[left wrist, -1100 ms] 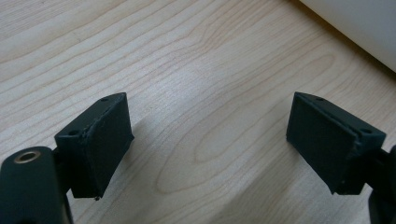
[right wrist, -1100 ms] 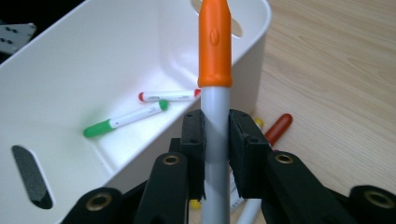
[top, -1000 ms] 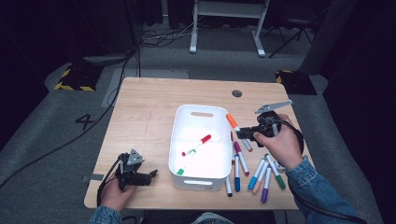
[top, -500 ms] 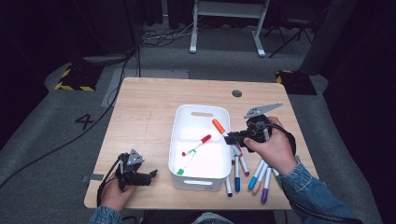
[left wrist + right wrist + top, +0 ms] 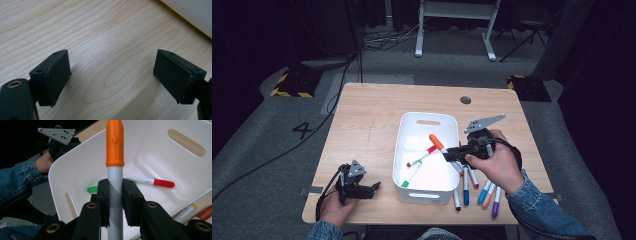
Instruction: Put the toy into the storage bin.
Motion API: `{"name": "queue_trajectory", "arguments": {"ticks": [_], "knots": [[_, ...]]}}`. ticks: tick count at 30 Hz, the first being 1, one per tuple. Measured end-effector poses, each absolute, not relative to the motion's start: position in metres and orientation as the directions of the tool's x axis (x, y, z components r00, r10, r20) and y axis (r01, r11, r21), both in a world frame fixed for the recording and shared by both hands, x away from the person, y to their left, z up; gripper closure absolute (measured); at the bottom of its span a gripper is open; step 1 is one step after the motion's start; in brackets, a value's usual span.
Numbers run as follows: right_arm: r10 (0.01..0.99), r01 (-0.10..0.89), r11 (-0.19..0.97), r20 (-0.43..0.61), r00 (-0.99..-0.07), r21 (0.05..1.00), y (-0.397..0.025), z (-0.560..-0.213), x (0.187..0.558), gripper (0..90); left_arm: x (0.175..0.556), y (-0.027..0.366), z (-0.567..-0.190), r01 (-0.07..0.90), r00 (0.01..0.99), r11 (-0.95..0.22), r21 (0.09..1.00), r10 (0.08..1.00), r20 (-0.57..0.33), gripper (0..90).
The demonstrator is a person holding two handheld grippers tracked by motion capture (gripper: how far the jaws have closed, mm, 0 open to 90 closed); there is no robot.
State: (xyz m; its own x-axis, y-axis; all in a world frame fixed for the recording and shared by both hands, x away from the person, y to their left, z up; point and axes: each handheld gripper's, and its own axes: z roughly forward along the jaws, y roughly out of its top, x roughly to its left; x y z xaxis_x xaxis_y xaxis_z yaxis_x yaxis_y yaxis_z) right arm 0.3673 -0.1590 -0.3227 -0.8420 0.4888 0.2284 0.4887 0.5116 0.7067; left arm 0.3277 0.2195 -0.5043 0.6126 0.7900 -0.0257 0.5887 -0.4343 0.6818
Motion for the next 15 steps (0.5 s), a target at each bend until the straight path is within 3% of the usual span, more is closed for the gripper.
{"name": "queue_trajectory", "arguments": {"ticks": [15], "knots": [[0.437, 0.469, 0.559, 0.238, -0.867, 0.683, -0.143, -0.328, 0.356, 77.0, 0.328, 0.220, -0.504, 0.588, 0.611, -0.435, 0.682, 0.791, -0.023, 14.4]]}}
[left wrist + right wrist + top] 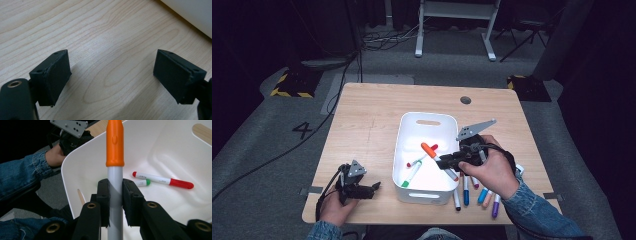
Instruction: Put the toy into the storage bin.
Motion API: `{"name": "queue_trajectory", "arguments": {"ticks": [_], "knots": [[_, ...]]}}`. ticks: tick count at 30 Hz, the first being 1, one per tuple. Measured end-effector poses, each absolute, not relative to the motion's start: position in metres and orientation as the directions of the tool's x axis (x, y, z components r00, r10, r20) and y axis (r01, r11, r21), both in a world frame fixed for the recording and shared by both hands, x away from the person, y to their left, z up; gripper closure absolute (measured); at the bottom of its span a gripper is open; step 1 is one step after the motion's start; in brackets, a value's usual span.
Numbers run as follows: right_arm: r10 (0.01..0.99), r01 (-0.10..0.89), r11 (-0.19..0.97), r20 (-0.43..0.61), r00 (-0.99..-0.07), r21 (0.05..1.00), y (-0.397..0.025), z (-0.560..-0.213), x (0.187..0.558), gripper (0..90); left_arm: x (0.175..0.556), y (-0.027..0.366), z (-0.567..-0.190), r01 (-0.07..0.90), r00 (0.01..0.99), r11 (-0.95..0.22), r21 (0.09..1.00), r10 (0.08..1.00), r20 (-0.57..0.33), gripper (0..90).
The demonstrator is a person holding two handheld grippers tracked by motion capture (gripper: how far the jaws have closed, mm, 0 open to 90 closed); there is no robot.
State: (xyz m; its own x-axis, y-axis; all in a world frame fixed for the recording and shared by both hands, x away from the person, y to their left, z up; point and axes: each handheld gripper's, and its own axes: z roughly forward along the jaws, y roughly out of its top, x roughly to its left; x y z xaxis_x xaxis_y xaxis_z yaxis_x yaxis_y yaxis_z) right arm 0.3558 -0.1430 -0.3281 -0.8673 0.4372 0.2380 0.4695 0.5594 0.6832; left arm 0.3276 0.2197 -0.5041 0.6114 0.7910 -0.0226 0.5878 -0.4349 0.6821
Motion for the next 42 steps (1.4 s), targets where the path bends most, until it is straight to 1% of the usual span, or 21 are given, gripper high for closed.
{"name": "queue_trajectory", "arguments": {"ticks": [8, 11, 12, 22, 37, 38, 40, 42], "knots": [[0.427, 0.476, 0.593, 0.248, -0.870, 0.650, -0.138, -0.337, 0.354, 77.1, 0.328, 0.220, -0.504, 0.585, 0.612, -0.436, 0.684, 0.791, -0.019, 14.4], [0.424, 0.474, 0.608, 0.244, -0.872, 0.638, -0.136, -0.340, 0.354, 77.1, 0.328, 0.220, -0.504, 0.585, 0.612, -0.436, 0.684, 0.791, -0.020, 14.4], [0.413, 0.459, 0.618, 0.233, -0.880, 0.638, -0.135, -0.342, 0.356, 77.1, 0.328, 0.220, -0.504, 0.585, 0.612, -0.436, 0.684, 0.791, -0.019, 14.4], [0.415, 0.464, 0.660, 0.228, -0.881, 0.590, -0.126, -0.355, 0.353, 77.1, 0.327, 0.220, -0.504, 0.585, 0.612, -0.435, 0.684, 0.791, -0.020, 14.4], [0.368, 0.397, 0.721, 0.171, -0.914, 0.568, -0.112, -0.370, 0.353, 76.4, 0.327, 0.220, -0.504, 0.585, 0.612, -0.436, 0.684, 0.791, -0.020, 14.4], [0.366, 0.396, 0.721, 0.174, -0.914, 0.568, -0.112, -0.370, 0.353, 74.3, 0.327, 0.220, -0.504, 0.585, 0.612, -0.435, 0.684, 0.791, -0.020, 14.4], [0.372, 0.413, 0.703, 0.195, -0.907, 0.579, -0.113, -0.369, 0.352, 64.9, 0.327, 0.220, -0.504, 0.585, 0.612, -0.436, 0.684, 0.791, -0.020, 14.4], [0.388, 0.427, 0.688, 0.200, -0.900, 0.587, -0.115, -0.366, 0.350, 61.5, 0.327, 0.220, -0.504, 0.586, 0.613, -0.437, 0.683, 0.790, -0.020, 14.4]]}}
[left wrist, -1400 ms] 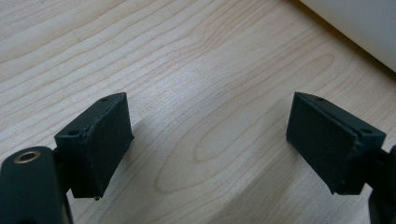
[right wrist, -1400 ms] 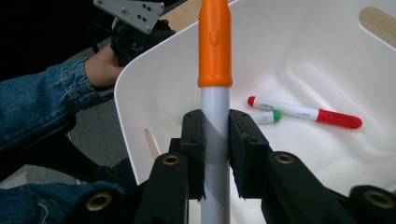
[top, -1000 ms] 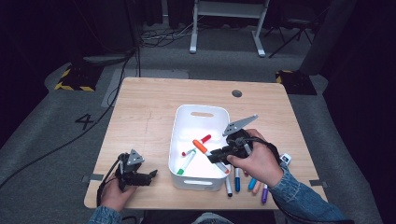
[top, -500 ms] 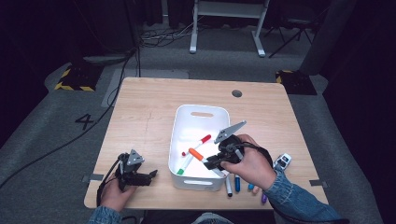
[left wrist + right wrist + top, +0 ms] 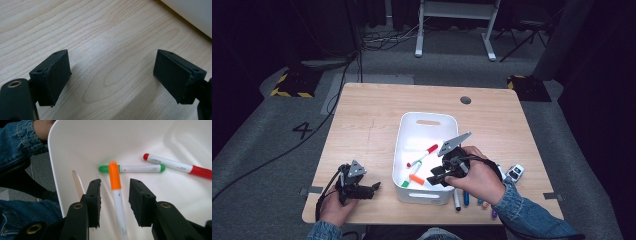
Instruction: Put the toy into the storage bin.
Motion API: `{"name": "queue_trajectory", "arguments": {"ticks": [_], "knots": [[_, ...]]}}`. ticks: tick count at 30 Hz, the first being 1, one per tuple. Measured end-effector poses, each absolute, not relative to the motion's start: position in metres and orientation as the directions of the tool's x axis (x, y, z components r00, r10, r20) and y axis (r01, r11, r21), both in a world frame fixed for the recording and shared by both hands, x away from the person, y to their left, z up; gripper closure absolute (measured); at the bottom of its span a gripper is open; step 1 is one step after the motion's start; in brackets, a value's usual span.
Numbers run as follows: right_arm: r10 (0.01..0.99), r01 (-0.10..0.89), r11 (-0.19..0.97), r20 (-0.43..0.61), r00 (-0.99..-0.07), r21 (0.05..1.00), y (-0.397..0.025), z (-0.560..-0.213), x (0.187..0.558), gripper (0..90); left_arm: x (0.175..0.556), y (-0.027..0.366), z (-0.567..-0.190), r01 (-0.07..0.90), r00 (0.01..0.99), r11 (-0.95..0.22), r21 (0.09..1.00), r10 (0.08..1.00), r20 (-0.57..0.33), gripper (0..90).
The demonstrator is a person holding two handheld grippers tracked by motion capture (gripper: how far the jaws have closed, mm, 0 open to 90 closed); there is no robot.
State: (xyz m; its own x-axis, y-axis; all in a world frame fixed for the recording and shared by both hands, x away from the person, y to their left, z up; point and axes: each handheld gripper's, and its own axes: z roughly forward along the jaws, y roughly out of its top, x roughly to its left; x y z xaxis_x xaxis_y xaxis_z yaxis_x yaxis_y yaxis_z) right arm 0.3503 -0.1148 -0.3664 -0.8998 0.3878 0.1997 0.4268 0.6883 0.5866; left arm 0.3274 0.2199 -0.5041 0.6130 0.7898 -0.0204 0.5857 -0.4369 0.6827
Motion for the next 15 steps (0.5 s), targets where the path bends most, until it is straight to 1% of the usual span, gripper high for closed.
{"name": "queue_trajectory", "arguments": {"ticks": [2, 4, 9, 15], "knots": [[0.394, 0.431, 0.663, 0.204, -0.896, 0.612, -0.118, -0.364, 0.351, 57.9, 0.327, 0.220, -0.504, 0.586, 0.615, -0.437, 0.682, 0.788, -0.024, 14.4], [0.401, 0.430, 0.647, 0.197, -0.894, 0.630, -0.122, -0.360, 0.351, 57.3, 0.327, 0.220, -0.504, 0.586, 0.615, -0.437, 0.682, 0.788, -0.024, 14.4], [0.426, 0.436, 0.602, 0.192, -0.884, 0.669, -0.136, -0.349, 0.353, 57.6, 0.327, 0.220, -0.504, 0.586, 0.614, -0.437, 0.683, 0.789, -0.023, 14.4], [0.471, 0.462, 0.561, 0.194, -0.861, 0.687, -0.155, -0.341, 0.356, 58.4, 0.327, 0.220, -0.504, 0.586, 0.616, -0.437, 0.682, 0.788, -0.025, 14.4]]}}
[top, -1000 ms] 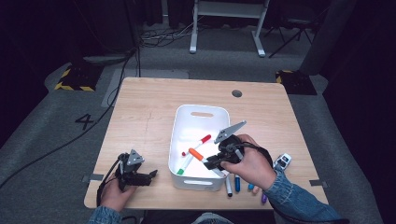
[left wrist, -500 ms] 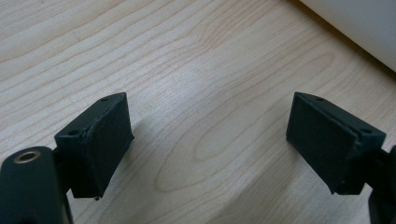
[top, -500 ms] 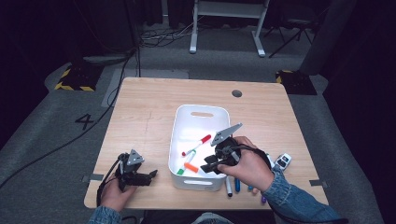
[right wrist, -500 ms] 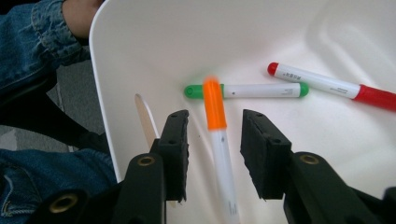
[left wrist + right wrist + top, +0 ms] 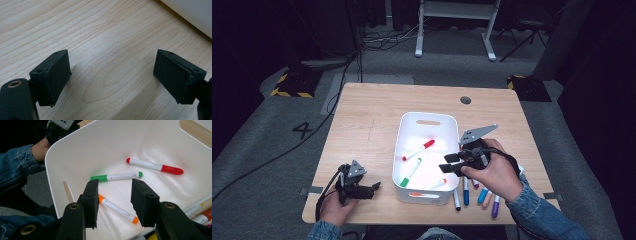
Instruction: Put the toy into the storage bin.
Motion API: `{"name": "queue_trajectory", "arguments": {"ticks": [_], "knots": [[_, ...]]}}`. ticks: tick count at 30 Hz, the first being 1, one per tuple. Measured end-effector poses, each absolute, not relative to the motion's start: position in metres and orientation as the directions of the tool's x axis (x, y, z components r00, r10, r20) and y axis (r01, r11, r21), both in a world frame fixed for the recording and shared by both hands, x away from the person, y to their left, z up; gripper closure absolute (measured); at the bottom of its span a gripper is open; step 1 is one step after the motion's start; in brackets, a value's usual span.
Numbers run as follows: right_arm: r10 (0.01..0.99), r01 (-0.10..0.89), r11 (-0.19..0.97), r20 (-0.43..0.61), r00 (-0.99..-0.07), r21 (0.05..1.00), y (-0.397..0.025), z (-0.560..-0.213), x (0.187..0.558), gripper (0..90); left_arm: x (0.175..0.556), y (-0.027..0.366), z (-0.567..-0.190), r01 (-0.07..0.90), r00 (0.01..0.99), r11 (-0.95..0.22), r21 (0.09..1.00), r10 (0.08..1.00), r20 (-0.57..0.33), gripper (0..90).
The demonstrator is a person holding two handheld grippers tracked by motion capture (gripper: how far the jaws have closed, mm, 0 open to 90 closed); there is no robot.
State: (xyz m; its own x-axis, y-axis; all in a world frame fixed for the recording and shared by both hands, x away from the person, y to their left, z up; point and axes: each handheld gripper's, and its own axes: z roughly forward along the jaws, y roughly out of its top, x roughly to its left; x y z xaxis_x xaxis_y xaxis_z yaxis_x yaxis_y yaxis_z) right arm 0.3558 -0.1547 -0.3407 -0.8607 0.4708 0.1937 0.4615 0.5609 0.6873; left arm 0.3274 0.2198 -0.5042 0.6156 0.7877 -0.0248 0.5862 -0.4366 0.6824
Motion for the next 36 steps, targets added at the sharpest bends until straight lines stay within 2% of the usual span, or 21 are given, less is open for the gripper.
{"name": "queue_trajectory", "arguments": {"ticks": [17, 36], "knots": [[0.599, 0.530, 0.505, 0.165, -0.783, 0.681, -0.212, -0.344, 0.371, 61.6, 0.327, 0.220, -0.504, 0.588, 0.615, -0.435, 0.682, 0.788, -0.028, 14.4], [0.722, 0.664, 0.499, 0.156, -0.674, 0.557, -0.237, -0.410, 0.410, 63.1, 0.327, 0.220, -0.504, 0.587, 0.614, -0.436, 0.682, 0.789, -0.025, 14.4]]}}
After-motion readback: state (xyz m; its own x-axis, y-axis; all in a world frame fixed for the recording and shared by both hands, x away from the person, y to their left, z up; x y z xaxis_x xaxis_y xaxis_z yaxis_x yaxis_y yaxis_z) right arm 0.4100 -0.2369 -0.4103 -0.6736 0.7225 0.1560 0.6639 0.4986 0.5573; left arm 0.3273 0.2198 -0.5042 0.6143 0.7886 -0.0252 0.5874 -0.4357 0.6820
